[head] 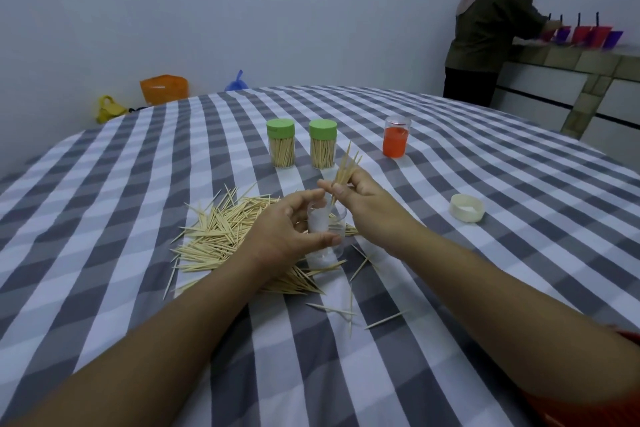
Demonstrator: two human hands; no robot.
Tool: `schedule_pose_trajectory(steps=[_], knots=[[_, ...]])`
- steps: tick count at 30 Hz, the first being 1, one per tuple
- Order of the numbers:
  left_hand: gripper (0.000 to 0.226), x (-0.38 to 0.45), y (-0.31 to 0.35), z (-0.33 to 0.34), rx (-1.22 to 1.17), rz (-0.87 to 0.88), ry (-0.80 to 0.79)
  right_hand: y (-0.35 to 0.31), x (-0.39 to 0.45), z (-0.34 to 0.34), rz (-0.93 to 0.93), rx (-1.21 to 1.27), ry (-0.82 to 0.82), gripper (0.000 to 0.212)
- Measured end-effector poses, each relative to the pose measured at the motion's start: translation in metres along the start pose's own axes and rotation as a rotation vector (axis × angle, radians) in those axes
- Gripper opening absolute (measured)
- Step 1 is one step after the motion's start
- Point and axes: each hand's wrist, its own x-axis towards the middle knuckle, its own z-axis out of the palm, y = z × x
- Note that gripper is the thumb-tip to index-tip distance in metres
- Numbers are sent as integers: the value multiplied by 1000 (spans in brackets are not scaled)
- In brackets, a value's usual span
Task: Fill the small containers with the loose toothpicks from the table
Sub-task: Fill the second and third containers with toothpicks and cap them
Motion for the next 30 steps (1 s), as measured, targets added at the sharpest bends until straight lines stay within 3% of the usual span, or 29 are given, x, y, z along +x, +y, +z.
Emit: schedule_pose_trajectory(steps=[2, 6, 13, 17, 20, 24, 26, 30], knots=[[84, -1, 0, -1, -21, -13, 3, -3, -1, -1, 1, -40, -49, 28], [96, -2, 0, -2, -47, -27, 0, -4, -2, -5, 24, -80, -127, 7], [99, -2, 0, -3, -75, -44, 2, -4, -2, -14, 44, -112, -156, 11], [102, -1, 0, -5, -82, -49, -4, -3, 0, -23, 43, -131, -96, 24], [104, -1, 0, -9, -72, -61, -16, -3, 2, -39, 59, -344, -116, 26], [100, 1, 1, -12, -88, -85, -37, 7, 3, -58, 230, -809, -351, 40], [100, 1, 1, -13, -97, -95, -44, 12, 4, -60, 259, -861, -365, 30], [99, 0, 2, -16, -117, -112, -45, 11, 6, -55, 255, -958, -331, 30]])
